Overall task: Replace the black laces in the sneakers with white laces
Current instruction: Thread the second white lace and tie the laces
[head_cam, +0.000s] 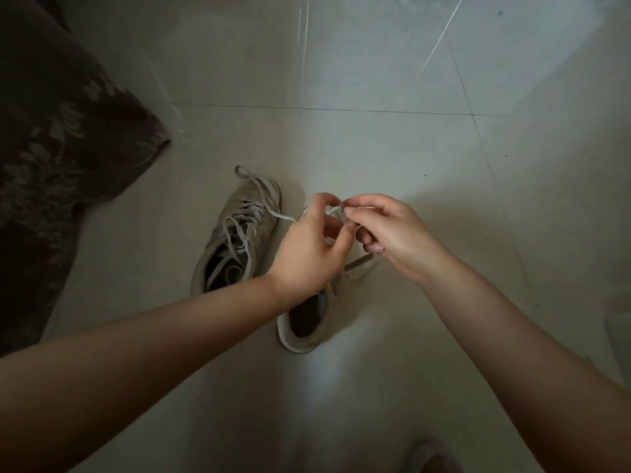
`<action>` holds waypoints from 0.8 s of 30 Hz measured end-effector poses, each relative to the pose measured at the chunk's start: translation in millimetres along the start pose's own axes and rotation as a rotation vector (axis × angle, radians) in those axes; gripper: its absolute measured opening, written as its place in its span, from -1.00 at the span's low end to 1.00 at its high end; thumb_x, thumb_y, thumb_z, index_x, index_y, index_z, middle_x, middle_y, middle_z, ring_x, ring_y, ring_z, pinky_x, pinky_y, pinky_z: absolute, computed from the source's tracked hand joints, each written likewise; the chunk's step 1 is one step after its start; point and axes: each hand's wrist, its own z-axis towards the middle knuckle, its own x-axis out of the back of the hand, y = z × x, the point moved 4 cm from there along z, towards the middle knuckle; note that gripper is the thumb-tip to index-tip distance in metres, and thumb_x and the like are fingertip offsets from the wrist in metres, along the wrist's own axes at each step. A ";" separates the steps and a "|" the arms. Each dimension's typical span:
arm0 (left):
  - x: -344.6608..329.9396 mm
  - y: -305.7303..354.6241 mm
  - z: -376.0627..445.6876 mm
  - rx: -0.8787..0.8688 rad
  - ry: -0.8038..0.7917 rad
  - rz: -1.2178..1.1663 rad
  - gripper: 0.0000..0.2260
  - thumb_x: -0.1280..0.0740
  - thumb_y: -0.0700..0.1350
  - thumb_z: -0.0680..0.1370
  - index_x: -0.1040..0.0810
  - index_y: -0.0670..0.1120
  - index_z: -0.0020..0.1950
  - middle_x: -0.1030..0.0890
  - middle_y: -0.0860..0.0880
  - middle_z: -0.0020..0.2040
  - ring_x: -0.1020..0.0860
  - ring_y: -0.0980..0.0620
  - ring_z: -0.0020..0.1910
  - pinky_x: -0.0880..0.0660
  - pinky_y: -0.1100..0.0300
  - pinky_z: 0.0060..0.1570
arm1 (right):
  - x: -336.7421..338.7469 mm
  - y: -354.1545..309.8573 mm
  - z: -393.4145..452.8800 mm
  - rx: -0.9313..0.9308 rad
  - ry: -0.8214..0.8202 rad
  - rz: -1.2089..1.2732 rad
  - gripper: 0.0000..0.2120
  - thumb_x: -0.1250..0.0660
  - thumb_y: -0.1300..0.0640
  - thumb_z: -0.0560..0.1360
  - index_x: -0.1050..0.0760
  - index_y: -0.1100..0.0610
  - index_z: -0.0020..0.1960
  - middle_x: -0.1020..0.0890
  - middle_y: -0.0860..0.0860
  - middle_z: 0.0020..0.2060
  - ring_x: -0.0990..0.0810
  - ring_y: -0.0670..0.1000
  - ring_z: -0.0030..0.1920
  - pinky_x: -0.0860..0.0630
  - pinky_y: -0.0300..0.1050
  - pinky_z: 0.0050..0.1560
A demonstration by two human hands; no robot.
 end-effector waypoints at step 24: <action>-4.5 -5.7 30.3 0.492 0.137 -0.829 -0.81 -0.13 -0.17 0.64 -0.47 -0.14 -0.11 -0.37 -0.03 -0.39 -0.35 0.08 -0.47 -0.36 0.22 -0.40 | -22.3 29.8 -13.2 0.170 -0.175 -0.327 -0.84 -0.31 0.06 0.53 -0.51 -0.04 -0.22 -0.57 -0.20 -0.46 -0.49 -0.24 -0.42 -0.36 -0.32 -0.32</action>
